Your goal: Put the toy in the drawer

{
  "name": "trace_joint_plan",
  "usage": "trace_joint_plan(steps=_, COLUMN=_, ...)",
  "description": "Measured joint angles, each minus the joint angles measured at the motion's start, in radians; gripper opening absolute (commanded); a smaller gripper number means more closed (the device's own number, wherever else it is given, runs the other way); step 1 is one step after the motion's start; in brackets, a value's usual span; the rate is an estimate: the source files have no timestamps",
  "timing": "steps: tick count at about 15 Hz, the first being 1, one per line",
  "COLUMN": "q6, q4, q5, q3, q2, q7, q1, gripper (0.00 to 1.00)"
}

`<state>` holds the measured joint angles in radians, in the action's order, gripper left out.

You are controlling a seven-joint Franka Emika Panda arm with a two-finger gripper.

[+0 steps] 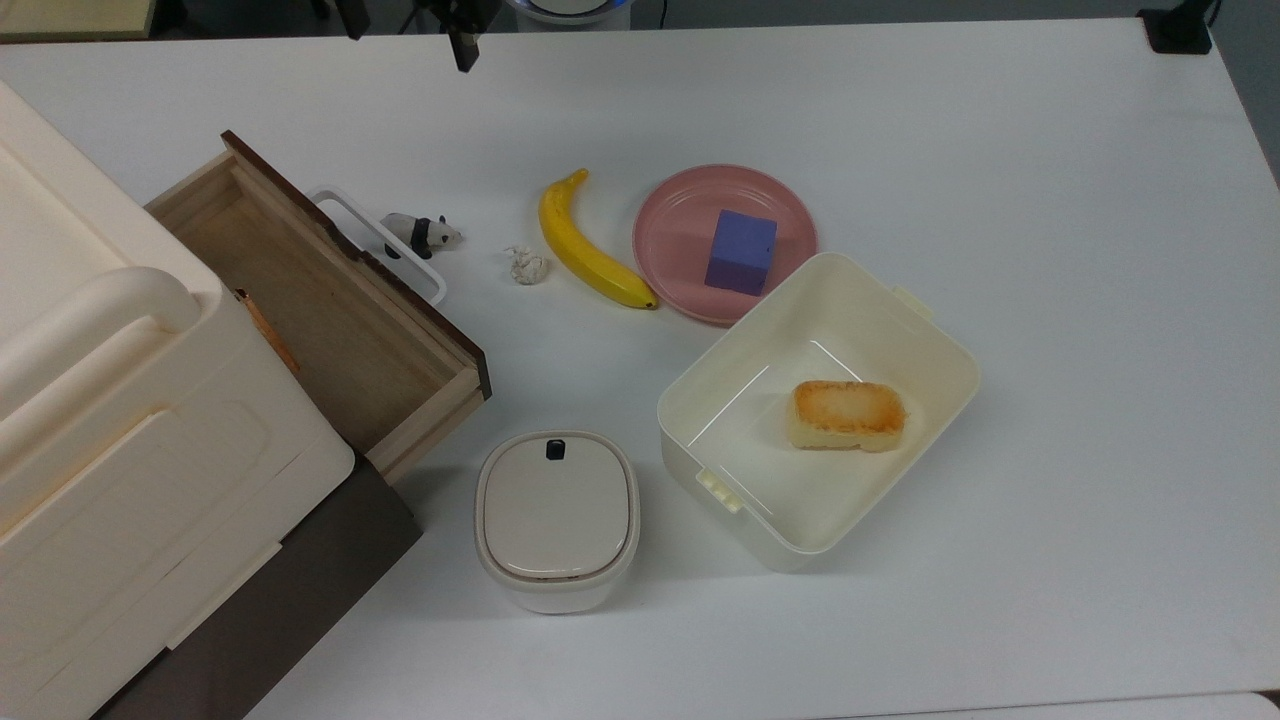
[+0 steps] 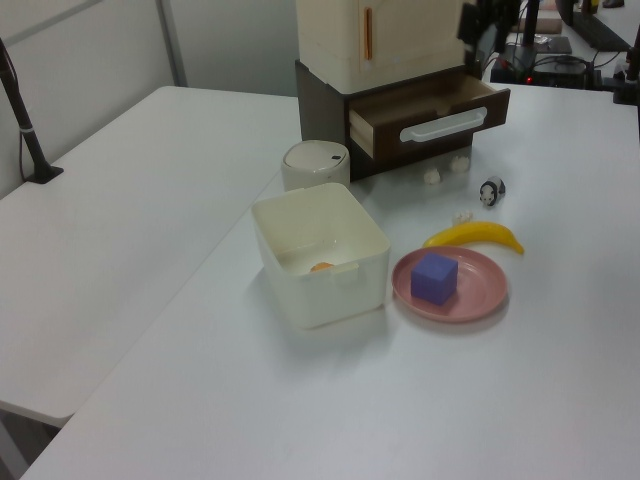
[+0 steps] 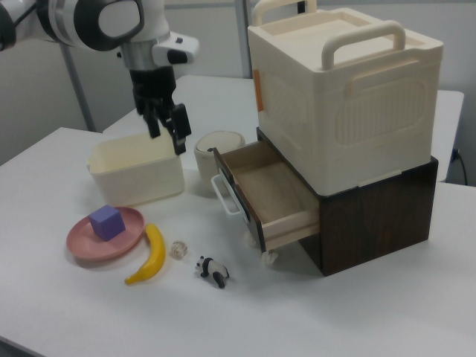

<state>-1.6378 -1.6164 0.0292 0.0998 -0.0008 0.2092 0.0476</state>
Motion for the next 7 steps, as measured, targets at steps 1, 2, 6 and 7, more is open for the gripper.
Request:
trace_joint_plan(steps=1, q6=0.056, q4=-0.011, q5=-0.013, q3=0.0, q2=0.0, q7=-0.061, q1=0.001, gripper=1.0)
trace_joint_plan(steps=2, q6=0.107, q4=-0.024, q5=-0.016, q3=0.001, q2=0.001, q7=-0.109, q1=0.004, gripper=1.0)
trace_joint_plan(steps=6, q6=0.176, q4=-0.121, q5=0.004, q3=0.018, q2=0.005, q7=0.077, q1=0.087, gripper=1.0)
trace_joint_plan(steps=7, q6=0.165, q4=-0.151, q5=0.009, q3=0.022, q2=0.006, q7=0.147, q1=0.1, gripper=1.0)
